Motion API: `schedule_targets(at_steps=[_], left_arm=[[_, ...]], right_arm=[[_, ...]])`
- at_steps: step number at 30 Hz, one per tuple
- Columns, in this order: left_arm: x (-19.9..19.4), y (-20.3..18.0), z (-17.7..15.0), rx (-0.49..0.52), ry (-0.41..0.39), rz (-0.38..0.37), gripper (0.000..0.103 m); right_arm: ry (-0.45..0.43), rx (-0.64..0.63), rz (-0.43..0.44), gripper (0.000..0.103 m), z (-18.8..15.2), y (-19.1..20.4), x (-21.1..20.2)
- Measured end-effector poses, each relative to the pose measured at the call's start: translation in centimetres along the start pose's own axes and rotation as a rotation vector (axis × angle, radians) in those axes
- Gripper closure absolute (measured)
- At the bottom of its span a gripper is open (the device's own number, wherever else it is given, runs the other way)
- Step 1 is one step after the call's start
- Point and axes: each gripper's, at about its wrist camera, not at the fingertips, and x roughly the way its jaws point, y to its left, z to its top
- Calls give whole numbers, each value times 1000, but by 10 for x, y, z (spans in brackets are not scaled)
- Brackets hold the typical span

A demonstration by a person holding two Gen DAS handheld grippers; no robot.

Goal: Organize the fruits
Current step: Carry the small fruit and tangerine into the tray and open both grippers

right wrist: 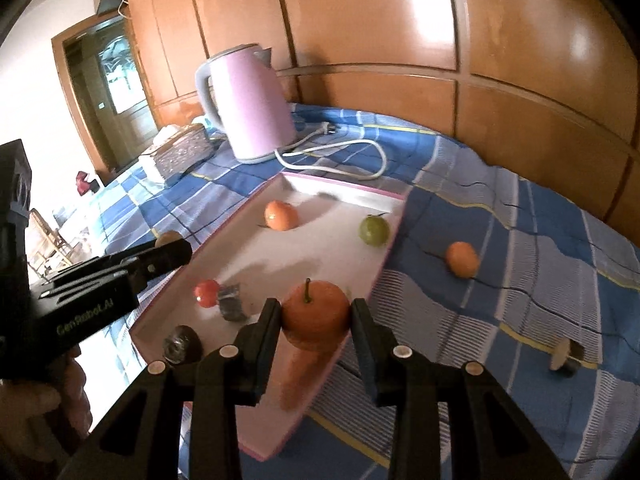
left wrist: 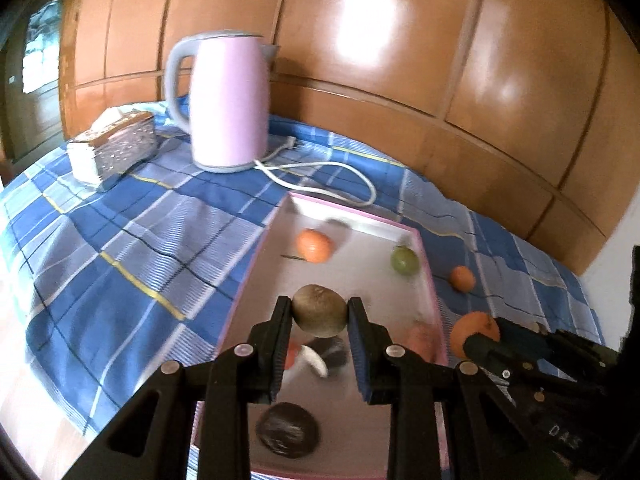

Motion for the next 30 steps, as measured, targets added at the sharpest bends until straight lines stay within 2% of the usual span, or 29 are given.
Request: schedule_targets(at_steps=[14, 30], left_arm=[[28, 0, 19, 17, 22, 26, 75], [40, 3, 15, 6, 40, 41, 74]], right_arm=[[9, 23, 3, 67, 18, 11, 26], [13, 45, -37, 66, 30, 8, 43]])
